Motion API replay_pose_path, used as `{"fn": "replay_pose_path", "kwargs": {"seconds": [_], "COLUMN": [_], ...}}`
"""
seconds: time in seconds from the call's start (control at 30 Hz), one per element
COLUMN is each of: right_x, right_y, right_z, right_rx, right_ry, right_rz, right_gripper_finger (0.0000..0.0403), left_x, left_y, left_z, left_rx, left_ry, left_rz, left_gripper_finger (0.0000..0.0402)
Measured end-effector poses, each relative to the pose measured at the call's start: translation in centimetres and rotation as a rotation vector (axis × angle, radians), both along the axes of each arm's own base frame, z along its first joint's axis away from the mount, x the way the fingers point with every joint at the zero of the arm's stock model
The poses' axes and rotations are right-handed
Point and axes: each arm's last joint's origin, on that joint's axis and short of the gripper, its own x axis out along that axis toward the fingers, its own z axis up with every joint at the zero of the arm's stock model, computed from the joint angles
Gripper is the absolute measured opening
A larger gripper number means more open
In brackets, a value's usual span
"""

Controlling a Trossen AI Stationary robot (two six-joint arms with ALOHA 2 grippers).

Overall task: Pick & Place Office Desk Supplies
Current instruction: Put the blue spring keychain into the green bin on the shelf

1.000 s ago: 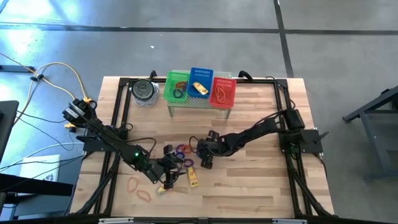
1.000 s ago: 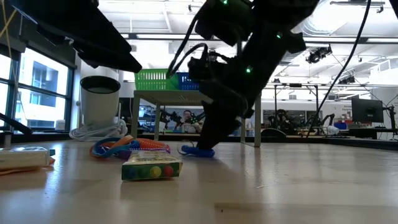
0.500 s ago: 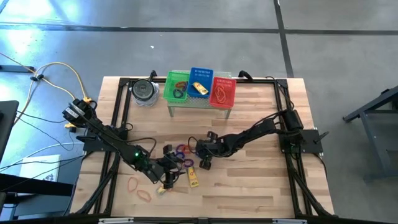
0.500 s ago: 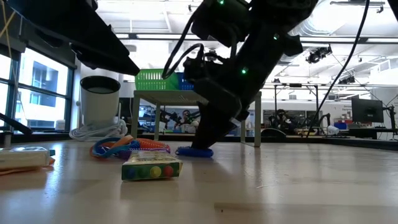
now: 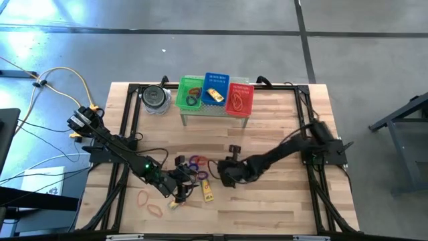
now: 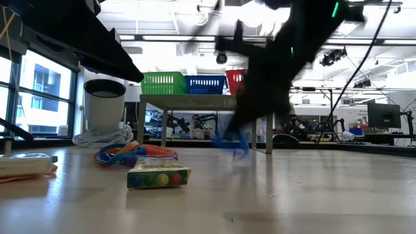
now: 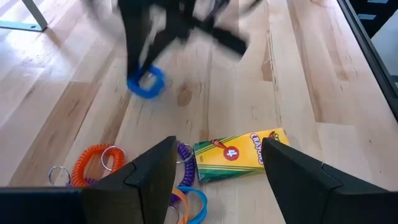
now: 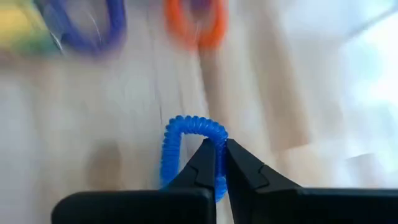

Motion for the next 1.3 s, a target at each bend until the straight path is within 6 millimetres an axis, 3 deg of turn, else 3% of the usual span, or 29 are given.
{"fn": "replay_pose_path", "kwargs": {"seconds": [0.1,0.33,0.53,0.9,1.3], "right_x": [-1.0,-2.4,-2.7,-3.3,-2.5], "right_y": [1.4,4.7,6.5,7.7,7.9], "right_z": [2.6,5.5,6.7,7.1,7.7], "right_rx": [-0.065,-0.226,-0.314,-0.376,-0.355], "right_ry": [-0.092,-0.278,-0.387,-0.422,-0.459], "right_rz": [-0.014,-0.031,-0.03,-0.026,0.015], "right_gripper_finger": [0.0005,0.0004,0.0004,0.0004,0.0003], "left_x": [0.1,1.2,2.6,3.9,4.7], "left_y": [0.1,1.6,1.5,0.6,1.9], "left_z": [0.0,0.6,0.8,0.8,1.3], "left_rx": [0.009,-0.019,0.046,0.146,0.042], "left_ry": [-0.007,-0.091,-0.203,-0.333,-0.381], "left_rz": [0.01,0.162,0.139,0.028,0.067], "left_gripper_finger": [0.0227,0.0227,0.0227,0.0227,0.0227]}}
